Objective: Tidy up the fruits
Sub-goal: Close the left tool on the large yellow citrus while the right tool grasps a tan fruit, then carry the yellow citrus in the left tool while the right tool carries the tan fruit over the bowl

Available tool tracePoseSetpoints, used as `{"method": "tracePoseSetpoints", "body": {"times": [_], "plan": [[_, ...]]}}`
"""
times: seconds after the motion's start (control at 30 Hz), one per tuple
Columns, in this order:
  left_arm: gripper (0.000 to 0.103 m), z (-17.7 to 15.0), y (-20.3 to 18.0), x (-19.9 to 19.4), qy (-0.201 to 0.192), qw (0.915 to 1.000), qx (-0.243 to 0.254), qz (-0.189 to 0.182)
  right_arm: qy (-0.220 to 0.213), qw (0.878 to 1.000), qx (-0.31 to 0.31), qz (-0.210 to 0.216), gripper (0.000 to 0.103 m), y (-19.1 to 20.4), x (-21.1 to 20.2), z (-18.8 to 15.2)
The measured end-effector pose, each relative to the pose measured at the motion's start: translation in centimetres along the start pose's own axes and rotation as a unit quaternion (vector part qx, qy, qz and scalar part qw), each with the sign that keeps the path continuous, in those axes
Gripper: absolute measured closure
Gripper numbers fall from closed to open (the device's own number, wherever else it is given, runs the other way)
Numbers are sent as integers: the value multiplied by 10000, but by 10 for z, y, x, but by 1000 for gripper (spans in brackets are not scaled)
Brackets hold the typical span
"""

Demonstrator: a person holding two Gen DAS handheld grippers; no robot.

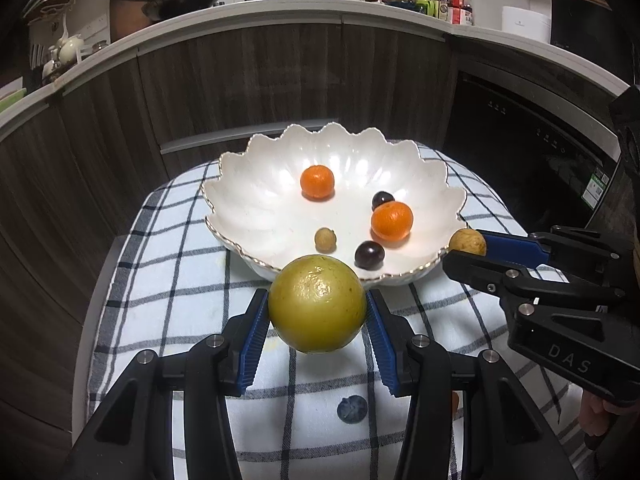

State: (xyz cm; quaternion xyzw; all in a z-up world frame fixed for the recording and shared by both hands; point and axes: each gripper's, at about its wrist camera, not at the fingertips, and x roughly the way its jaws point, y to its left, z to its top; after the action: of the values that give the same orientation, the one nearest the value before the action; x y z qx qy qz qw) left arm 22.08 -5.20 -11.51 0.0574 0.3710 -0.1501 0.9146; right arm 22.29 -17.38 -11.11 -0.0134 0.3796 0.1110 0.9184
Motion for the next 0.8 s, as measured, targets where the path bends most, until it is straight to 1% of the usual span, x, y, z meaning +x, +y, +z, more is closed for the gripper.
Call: {"method": "tracePoseSetpoints", "body": {"times": [0.3,0.8], "plan": [[56,18,2,0,-102,9999,-29,72,-151,9997,61,-157,74,-9,-7,14],[56,51,12,17,-199,9995,-170,186,-311,9978,250,-532,74,-34,-1,45]]}}
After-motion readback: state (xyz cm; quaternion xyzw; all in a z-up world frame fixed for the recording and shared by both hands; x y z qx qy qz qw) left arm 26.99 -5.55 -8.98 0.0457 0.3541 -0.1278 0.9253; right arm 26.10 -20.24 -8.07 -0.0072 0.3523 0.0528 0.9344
